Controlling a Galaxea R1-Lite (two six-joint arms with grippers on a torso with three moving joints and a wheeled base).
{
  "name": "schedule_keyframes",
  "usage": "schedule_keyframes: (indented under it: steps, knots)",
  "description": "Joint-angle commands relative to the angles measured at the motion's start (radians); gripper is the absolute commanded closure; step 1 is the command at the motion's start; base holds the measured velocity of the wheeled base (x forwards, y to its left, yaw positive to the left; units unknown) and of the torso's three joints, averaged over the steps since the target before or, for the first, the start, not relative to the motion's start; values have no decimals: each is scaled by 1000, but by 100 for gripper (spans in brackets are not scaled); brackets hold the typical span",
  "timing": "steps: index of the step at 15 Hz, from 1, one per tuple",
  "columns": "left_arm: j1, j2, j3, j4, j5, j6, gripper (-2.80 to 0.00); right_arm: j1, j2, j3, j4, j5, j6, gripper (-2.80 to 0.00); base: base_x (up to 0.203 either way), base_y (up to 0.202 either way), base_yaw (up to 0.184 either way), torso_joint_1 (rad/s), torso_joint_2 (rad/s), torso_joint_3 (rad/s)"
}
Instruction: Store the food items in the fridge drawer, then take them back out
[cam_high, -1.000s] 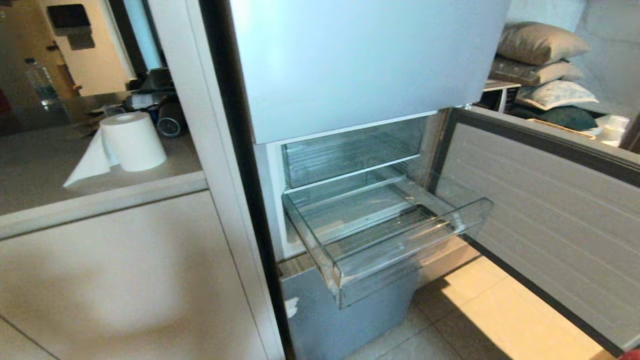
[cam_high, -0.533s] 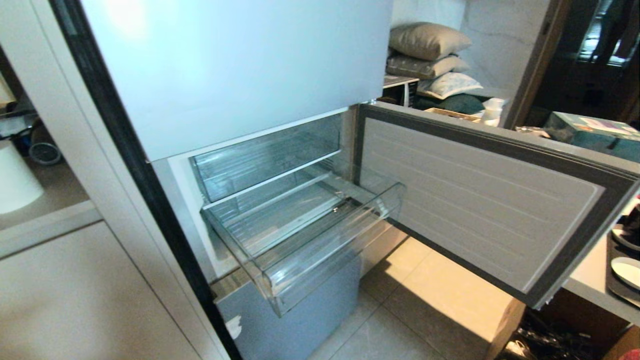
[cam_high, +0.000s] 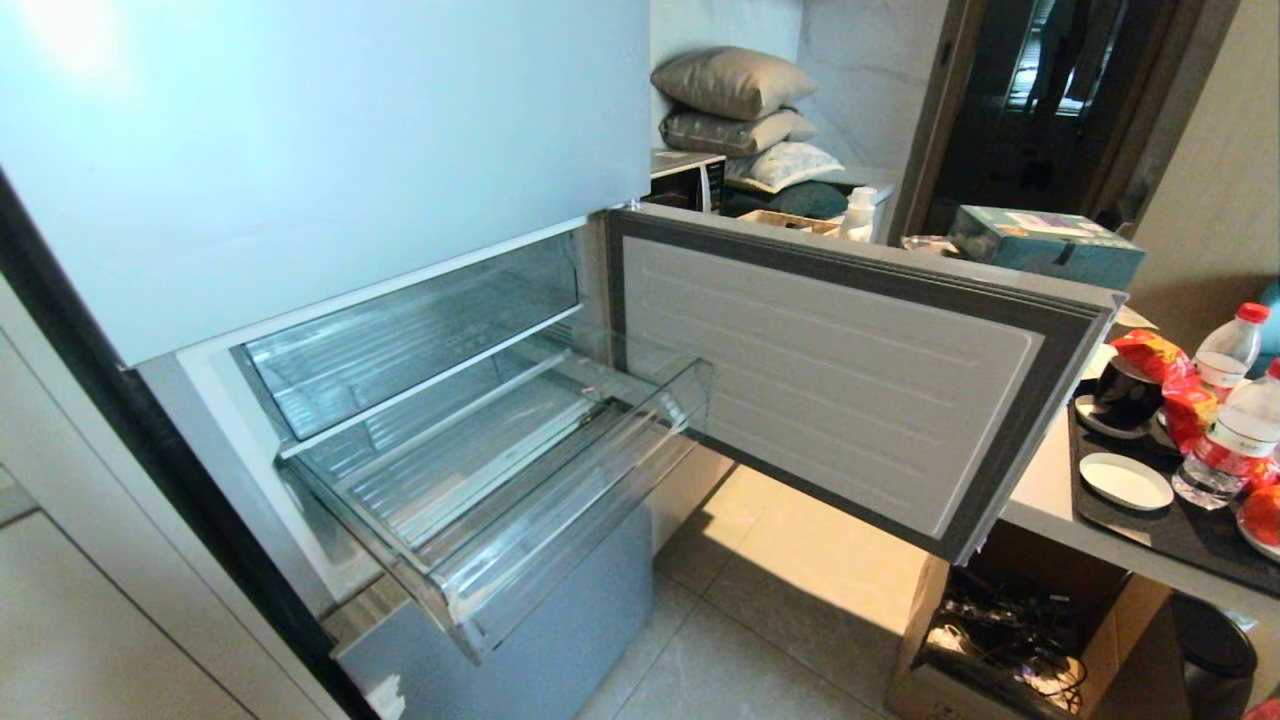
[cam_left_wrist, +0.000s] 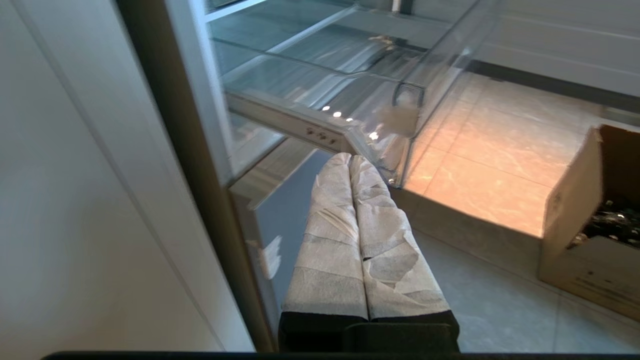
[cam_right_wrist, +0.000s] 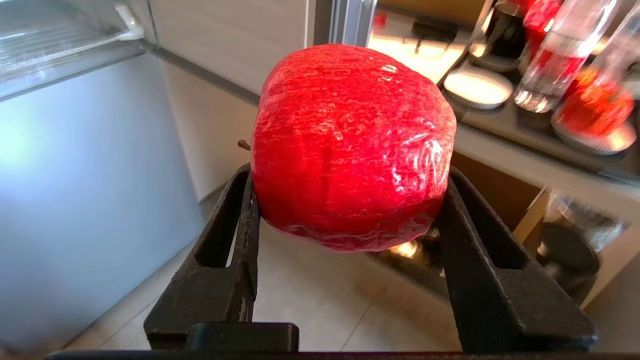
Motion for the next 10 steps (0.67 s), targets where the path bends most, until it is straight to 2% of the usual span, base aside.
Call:
schedule_keyframes:
  steps: [1, 3, 6, 8, 10]
  knots:
    - [-1, 0, 2, 0, 0, 0, 0, -3, 112, -73, -4, -37, 61, 0, 0, 0, 0, 0, 0, 0]
    - [-1, -1, 2, 0, 0, 0, 0, -39, 264, -150, 0, -61, 142, 0, 0, 0, 0, 0, 0, 0]
    - [-1, 0, 2, 0, 0, 0, 0, -172, 537, -248, -1, -67, 255, 0, 0, 0, 0, 0, 0, 0]
    - [-1, 0, 2, 0, 0, 0, 0, -281, 724, -302, -29, -48, 292, 0, 0, 0, 0, 0, 0, 0]
    - [-1, 0, 2, 0, 0, 0, 0, -350, 917, -333, -121, -17, 312, 0, 0, 0, 0, 0, 0, 0]
